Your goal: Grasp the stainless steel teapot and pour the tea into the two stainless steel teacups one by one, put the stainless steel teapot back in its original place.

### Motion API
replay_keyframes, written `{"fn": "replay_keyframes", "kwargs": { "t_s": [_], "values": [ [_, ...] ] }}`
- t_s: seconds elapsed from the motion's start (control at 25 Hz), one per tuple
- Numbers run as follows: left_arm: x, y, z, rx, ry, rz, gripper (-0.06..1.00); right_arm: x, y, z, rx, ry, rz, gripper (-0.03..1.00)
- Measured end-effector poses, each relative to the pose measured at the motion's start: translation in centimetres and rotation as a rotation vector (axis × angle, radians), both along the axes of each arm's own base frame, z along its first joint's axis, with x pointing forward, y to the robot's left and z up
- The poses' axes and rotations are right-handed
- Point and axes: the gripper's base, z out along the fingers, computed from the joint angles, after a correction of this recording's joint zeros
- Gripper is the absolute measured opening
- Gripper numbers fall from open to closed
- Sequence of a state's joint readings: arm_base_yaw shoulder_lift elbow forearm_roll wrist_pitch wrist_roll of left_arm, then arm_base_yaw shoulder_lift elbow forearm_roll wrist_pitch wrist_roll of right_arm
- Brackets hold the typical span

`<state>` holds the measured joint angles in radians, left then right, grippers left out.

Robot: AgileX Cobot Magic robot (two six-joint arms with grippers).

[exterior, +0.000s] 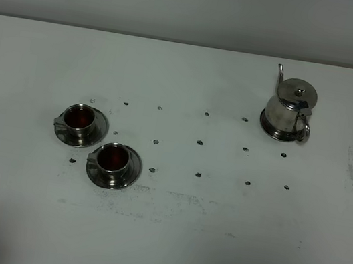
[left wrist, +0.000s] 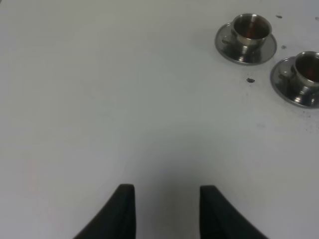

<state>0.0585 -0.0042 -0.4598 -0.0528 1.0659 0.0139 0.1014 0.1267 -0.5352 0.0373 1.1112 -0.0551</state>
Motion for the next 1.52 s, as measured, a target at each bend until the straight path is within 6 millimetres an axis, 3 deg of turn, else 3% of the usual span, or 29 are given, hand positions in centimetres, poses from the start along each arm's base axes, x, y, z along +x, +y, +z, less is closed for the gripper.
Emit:
{"fn": "replay_keyframes", "kwargs": {
  "t_s": [0.44, 1.52],
  "values": [
    [0.0, 0.0, 0.0, 0.0, 0.0, 0.0, 0.36, -1.9, -0.3, -0.4, 0.006, -0.117, -0.011, 0.21],
    [0.0, 0.0, 0.0, 0.001, 0.0, -0.001, 0.36, -1.9, -0.3, -0.4, 0.007, -0.12, -0.011, 0.21]
  ]
}}
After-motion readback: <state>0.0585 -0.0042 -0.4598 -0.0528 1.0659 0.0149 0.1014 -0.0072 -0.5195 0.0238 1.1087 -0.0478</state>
